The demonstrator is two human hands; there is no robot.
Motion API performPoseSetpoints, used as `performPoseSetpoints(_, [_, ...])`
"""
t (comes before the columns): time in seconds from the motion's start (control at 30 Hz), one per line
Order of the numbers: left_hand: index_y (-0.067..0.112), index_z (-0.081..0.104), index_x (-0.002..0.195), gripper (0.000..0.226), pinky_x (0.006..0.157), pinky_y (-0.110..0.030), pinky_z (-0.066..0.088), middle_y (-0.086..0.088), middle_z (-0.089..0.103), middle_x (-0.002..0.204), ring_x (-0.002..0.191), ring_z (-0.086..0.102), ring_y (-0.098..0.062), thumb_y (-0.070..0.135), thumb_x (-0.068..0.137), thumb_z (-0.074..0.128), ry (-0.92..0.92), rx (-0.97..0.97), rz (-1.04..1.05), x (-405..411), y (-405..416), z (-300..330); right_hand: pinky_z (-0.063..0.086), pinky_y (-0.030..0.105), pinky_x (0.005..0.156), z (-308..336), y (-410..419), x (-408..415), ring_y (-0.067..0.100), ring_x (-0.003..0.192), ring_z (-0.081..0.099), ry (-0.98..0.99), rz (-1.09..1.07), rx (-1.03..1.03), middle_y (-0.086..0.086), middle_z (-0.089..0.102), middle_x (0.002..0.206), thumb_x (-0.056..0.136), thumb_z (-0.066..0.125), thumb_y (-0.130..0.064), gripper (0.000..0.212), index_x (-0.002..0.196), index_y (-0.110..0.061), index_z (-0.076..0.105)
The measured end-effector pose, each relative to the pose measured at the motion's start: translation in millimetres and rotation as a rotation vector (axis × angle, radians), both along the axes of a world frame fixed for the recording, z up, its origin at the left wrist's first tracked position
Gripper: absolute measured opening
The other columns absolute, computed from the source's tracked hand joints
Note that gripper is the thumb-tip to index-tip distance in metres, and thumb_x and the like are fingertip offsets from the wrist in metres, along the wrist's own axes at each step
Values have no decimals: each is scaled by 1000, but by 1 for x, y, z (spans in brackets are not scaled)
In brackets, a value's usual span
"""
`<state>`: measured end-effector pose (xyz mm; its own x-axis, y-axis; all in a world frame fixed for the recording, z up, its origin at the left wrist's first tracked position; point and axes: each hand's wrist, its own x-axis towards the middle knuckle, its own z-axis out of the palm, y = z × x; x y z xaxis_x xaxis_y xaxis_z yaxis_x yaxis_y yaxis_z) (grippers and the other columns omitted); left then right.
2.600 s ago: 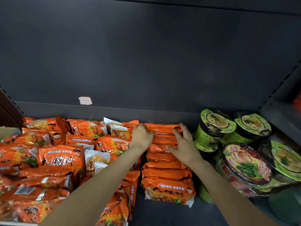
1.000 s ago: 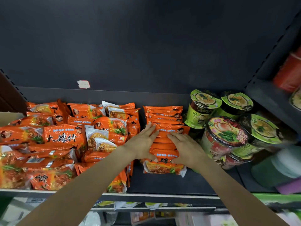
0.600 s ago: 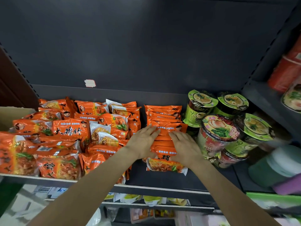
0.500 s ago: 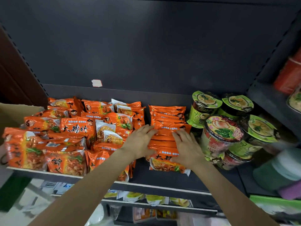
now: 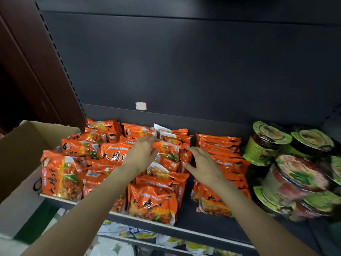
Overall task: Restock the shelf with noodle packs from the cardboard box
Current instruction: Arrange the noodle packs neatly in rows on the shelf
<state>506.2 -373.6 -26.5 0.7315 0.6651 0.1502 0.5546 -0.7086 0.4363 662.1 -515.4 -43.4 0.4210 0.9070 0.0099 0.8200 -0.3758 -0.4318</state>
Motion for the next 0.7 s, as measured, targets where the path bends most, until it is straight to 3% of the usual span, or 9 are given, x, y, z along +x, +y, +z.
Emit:
performPoseSetpoints(0.2, [10,41,139,41,109,-33,30,-10,42,142,134,35,-28,8,98,37,115,-16,-166,31,66,-13,21,32,115,-12,61,13,18,143,19,24,-112,-38,0,22,154,97,49,-21,59,148,-19,22])
performPoseSetpoints(0.4, [16,30,146,50,112,-35,29,-6,30,151,136,31,-26,19,98,42,224,57,-232,61,112,-26,19,37,118,-18,97,36,21,145,12,19,-207,-93,3,12,158,94,53,-22,69,150,-20,14])
performPoseSetpoints(0.53, [21,30,146,51,105,-36,33,-3,37,142,127,37,-24,27,98,43,297,189,-195,68,121,-32,30,37,113,-19,115,42,22,140,26,-29,-189,-141,4,27,150,91,60,-22,73,150,-22,17])
performPoseSetpoints(0.7, [27,44,137,44,100,-34,31,0,45,130,122,38,-22,30,93,52,344,400,-249,79,127,-26,41,34,95,-23,134,43,24,114,49,-359,-231,-163,6,54,119,85,64,-16,60,136,-22,33])
